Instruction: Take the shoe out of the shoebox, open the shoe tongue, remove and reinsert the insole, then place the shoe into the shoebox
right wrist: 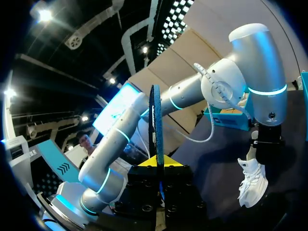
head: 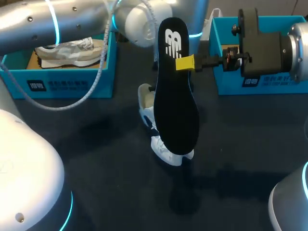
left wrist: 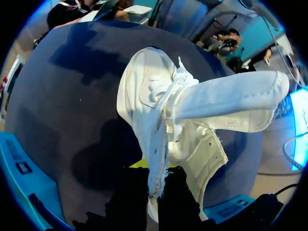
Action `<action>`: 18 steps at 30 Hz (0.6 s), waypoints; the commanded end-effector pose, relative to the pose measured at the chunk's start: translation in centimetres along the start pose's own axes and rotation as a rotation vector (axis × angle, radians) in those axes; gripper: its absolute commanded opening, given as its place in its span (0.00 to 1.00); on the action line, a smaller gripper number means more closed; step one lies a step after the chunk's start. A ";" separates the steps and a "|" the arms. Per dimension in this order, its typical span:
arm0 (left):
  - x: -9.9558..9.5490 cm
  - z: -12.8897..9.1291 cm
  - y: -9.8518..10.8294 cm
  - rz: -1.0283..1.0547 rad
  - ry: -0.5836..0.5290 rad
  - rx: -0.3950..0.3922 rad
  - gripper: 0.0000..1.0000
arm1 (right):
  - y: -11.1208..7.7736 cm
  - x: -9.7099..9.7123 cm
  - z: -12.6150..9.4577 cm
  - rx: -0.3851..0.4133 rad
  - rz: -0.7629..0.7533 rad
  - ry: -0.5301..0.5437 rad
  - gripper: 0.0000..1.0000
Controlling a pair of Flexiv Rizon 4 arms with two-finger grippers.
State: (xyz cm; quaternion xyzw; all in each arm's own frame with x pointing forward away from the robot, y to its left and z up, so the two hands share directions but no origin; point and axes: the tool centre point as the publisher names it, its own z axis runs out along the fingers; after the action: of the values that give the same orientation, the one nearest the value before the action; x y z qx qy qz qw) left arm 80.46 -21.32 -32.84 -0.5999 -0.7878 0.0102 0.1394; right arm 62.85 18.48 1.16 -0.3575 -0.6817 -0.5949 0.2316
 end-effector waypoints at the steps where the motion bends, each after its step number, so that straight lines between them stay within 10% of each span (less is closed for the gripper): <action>1: -1.5 0.1 -0.5 0.399 0.068 -0.133 0.00 | 0.0 0.0 0.3 0.000 0.002 -0.003 0.00; 18: -2.5 0.3 -1.1 0.388 0.080 -0.130 0.00 | 0.0 0.0 0.3 0.000 0.002 -0.003 0.00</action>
State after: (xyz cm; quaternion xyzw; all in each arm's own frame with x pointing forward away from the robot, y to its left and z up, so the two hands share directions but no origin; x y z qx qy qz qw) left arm 79.92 -24.04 -33.63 -0.7479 -0.6504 -0.0374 0.1277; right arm 62.85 18.48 1.16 -0.3575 -0.6817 -0.5949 0.2316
